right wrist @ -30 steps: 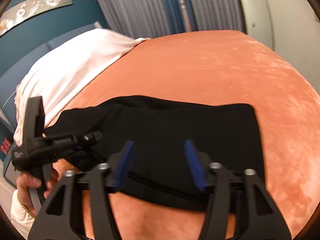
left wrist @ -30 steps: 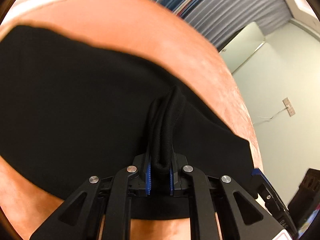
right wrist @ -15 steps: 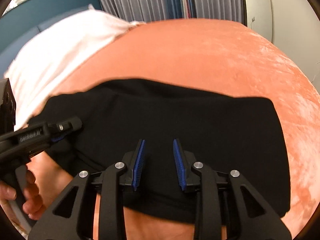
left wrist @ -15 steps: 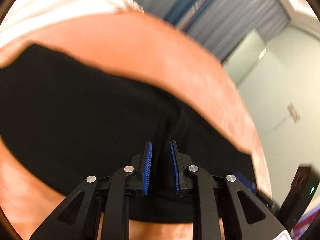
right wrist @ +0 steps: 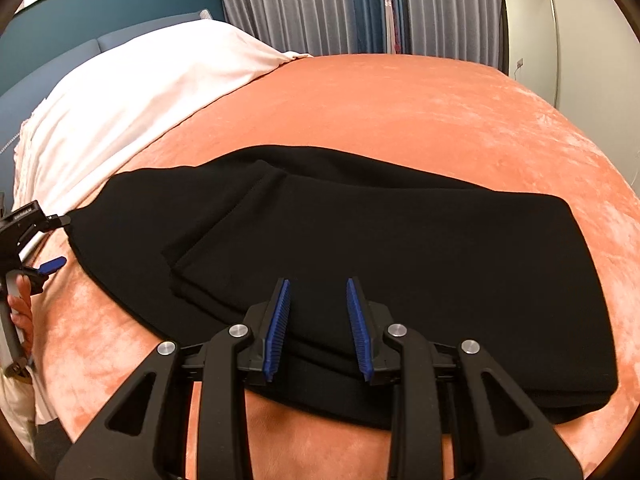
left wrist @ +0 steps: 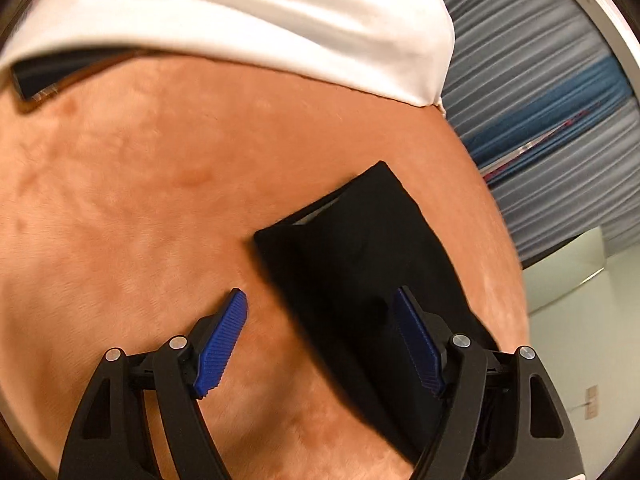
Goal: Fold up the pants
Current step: 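Lift the trouser bundle with the left gripper and fold it over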
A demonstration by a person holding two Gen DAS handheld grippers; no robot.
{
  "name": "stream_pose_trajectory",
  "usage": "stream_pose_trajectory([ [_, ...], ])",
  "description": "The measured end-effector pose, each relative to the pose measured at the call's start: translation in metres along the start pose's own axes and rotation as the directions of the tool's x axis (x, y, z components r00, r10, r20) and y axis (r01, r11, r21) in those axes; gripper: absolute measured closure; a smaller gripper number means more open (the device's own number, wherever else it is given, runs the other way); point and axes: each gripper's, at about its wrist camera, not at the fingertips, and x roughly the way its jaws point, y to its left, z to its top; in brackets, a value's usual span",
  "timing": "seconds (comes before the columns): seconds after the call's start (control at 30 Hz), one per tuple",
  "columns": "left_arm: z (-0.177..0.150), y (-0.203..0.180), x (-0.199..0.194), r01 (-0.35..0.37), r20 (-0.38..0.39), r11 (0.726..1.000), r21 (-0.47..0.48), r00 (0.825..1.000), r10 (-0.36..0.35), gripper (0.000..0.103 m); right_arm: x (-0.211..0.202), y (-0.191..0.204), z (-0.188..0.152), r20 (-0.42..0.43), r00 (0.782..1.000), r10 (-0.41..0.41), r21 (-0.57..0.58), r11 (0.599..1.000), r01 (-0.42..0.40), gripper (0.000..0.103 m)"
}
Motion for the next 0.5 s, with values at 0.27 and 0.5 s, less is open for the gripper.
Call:
stream_pose_trajectory([
  [0.27,0.003,-0.009,0.021,-0.034,-0.01,0.999,0.019,0.999,0.034,0.031,0.002,0.003,-0.002,0.007,1.0,0.003,0.025,1.0,-0.003,0.073],
  [0.5,0.003,-0.007,0.021,0.023,-0.024,0.999,0.035,0.999,-0.023,0.09,0.019,0.019,0.017,0.008,0.998,0.065,0.047,0.997,-0.065,0.071],
])
